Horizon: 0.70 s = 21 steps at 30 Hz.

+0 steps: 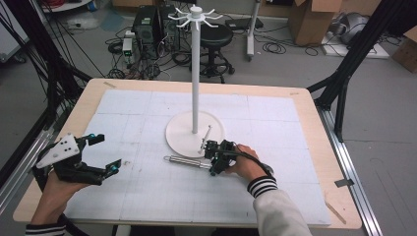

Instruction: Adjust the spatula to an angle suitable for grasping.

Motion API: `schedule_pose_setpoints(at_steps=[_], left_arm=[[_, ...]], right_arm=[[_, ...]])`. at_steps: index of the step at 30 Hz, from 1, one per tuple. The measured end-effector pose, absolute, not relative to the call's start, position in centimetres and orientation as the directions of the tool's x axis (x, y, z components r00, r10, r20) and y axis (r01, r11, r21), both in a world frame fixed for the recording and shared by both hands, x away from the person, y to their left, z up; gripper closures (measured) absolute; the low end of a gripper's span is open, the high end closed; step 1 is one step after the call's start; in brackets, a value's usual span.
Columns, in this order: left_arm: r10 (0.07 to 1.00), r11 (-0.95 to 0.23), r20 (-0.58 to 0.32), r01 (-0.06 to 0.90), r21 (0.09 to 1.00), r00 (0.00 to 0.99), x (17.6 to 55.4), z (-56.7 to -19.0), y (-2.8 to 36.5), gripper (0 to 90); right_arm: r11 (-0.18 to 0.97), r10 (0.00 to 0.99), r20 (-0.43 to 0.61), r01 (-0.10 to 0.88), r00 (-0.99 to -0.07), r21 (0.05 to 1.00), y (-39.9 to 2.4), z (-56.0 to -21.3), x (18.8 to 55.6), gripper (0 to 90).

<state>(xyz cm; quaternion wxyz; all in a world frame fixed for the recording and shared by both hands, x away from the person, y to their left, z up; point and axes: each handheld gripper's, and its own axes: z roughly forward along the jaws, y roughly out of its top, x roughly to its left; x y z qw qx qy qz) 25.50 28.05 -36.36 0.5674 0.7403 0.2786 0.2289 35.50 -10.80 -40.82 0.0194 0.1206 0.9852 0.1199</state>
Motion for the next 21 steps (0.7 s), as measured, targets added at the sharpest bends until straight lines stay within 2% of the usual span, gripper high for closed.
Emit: schedule_pose_setpoints(at_steps=[3, 5, 13, 21], left_arm=[[0.675, -0.199, 0.021, 0.155, 0.968, 0.738, 25.5, -36.4, 28.1, 1.7], [0.676, -0.204, 0.023, 0.157, 0.966, 0.737, 25.5, -36.4, 28.0, 1.7], [0.677, -0.203, 0.019, 0.161, 0.966, 0.736, 25.6, -36.4, 28.1, 1.7], [0.678, -0.205, 0.018, 0.165, 0.965, 0.735, 25.6, -36.6, 28.2, 1.7]], right_arm=[[0.947, 0.238, -0.020, 0.228, -0.971, 0.226, -10.7, -40.8, 35.4, 73.5], [0.950, 0.230, -0.020, 0.220, -0.973, 0.220, -10.6, -40.8, 35.4, 74.4], [0.956, 0.213, -0.029, 0.202, -0.977, 0.213, -10.5, -40.6, 35.1, 74.7], [0.941, 0.201, -0.026, 0.185, -0.979, 0.283, -11.4, -39.4, 34.8, 74.7]])
